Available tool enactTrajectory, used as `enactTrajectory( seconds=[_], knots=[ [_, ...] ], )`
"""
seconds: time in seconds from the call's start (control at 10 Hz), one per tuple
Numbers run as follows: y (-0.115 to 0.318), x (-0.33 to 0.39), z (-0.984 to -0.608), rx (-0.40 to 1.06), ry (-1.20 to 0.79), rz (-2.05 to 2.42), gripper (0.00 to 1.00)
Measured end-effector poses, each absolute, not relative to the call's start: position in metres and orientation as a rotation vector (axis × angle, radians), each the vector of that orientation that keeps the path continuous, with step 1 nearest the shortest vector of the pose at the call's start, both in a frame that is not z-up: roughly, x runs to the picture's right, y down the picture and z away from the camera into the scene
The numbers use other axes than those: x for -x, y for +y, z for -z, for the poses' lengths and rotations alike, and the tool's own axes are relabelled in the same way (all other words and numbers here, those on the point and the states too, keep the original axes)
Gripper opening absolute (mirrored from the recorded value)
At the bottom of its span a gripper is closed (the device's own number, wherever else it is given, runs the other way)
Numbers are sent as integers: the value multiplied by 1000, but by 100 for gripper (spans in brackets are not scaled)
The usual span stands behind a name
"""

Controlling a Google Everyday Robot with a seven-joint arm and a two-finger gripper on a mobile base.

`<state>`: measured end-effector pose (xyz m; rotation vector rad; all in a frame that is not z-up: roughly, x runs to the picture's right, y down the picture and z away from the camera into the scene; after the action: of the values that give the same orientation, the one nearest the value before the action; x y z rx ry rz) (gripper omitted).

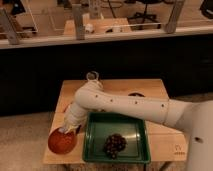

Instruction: Place towel in red bowl

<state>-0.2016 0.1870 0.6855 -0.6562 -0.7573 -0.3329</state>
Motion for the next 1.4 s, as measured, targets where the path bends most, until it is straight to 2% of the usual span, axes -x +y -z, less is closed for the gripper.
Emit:
enactTrajectory(
  seconds=[0.3, 0.4, 0.7, 0.8, 0.9, 1.1, 1.2, 1.4],
  knots=[
    [201, 229, -684, 680, -800, 372, 0],
    [208, 242, -687, 693, -808, 383, 3],
    [226, 250, -710, 732, -770, 365, 30],
    [231, 250, -717, 745, -752, 362, 43],
    [233, 251, -719, 752, -744, 362, 51],
    [235, 251, -724, 761, -732, 355, 73],
    [235, 250, -726, 764, -729, 351, 78],
    [235, 249, -727, 766, -728, 345, 80]
  ],
)
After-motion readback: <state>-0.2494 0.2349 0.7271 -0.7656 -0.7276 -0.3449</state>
